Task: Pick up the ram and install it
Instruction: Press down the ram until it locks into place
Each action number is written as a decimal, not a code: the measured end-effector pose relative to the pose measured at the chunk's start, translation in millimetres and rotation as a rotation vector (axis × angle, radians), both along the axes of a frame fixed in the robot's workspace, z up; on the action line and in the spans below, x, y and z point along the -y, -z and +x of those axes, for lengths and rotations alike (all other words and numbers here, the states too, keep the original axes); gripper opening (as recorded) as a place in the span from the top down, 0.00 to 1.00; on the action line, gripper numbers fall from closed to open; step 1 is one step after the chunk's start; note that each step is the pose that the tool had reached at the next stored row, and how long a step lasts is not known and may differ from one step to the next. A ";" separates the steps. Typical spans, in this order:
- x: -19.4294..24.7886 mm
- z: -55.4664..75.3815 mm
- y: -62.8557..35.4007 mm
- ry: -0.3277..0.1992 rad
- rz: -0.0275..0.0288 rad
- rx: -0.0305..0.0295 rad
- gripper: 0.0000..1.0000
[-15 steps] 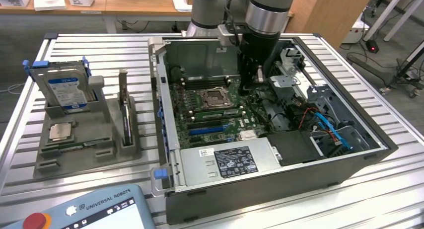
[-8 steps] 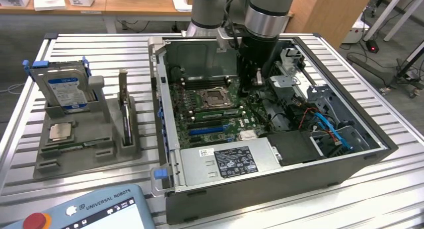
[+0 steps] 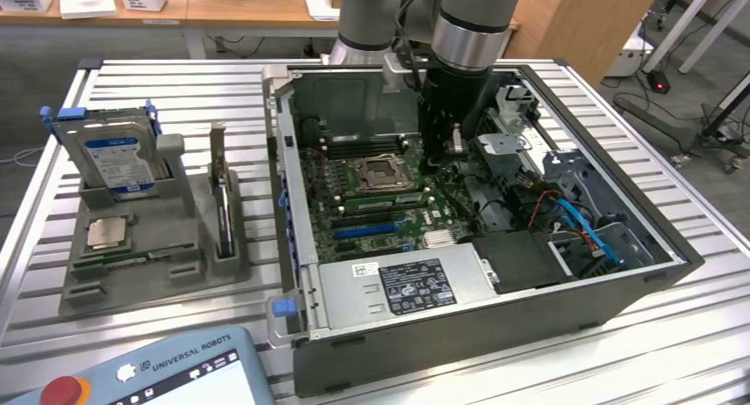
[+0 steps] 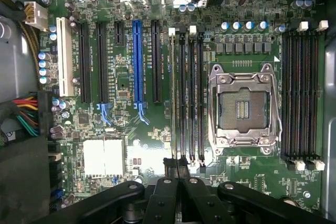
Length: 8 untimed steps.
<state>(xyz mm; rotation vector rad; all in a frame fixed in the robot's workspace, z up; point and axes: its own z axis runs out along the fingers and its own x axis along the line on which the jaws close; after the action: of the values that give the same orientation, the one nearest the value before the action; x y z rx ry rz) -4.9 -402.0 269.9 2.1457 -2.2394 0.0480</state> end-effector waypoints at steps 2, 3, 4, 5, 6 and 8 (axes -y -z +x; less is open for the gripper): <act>0.0 0.0 0.2 0.000 0.0001 0.0000 0.90; -0.1 0.0 1.0 0.000 0.0005 0.0002 0.90; -0.1 0.0 2.1 0.000 0.0003 0.0001 0.90; -0.1 0.0 3.0 0.000 0.0001 0.0001 0.90; 0.0 0.0 4.3 0.000 0.0001 0.0000 0.90; -0.1 0.0 6.8 0.000 0.0002 0.0000 0.90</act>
<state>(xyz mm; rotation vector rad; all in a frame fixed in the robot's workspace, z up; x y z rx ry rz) -4.9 -401.9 263.0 2.1459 -2.2395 0.0477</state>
